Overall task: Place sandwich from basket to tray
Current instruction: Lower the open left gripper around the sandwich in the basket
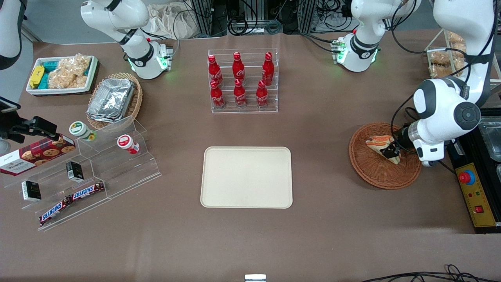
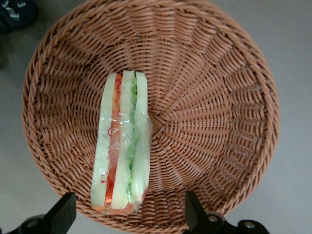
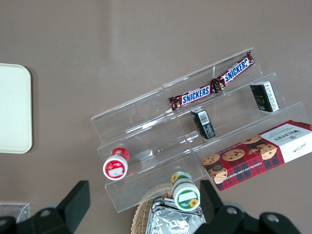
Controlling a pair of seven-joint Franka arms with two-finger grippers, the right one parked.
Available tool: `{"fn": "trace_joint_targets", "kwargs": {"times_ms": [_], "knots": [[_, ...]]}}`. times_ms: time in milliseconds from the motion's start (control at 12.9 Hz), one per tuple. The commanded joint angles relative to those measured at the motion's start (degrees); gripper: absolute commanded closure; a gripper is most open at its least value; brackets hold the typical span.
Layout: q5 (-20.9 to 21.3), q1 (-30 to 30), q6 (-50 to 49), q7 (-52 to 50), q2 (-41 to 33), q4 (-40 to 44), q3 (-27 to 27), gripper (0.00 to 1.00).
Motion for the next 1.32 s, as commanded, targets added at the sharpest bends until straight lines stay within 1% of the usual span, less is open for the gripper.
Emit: {"fn": "trace_joint_targets", "kwargs": {"times_ms": [0, 233, 389, 467, 544, 622, 700, 856, 933, 1011, 1167, 1244], "knots": [[2.1, 0.0, 0.9, -2.7, 1.0, -0.6, -0.1, 0.0], [5.0, 0.0, 1.0, -4.9, 2.5, -0.6, -0.2, 0.0], [5.3, 0.0, 1.9, -5.5, 3.5, -0.6, -0.2, 0.0], [5.3, 0.0, 2.0, -5.5, 4.1, -0.6, -0.2, 0.01], [5.8, -0.1, 2.5, -5.5, 4.8, -0.6, -0.2, 0.06], [6.2, -0.1, 2.6, -5.6, 5.2, -0.6, -0.2, 0.15], [6.3, -0.1, 2.6, -5.5, 5.5, -0.6, -0.2, 0.32], [7.4, 0.0, 2.6, -5.6, 5.6, -0.6, -0.1, 0.7], [7.4, 0.1, 2.6, -5.6, 5.4, -0.5, -0.1, 0.96], [7.4, 0.2, 2.3, -5.5, 4.9, -0.3, 0.0, 1.0], [7.5, -0.1, 0.0, -4.6, 1.4, 0.8, -0.3, 1.0], [7.5, -0.6, -3.2, -4.5, -0.5, 3.3, -0.7, 1.0]]}}
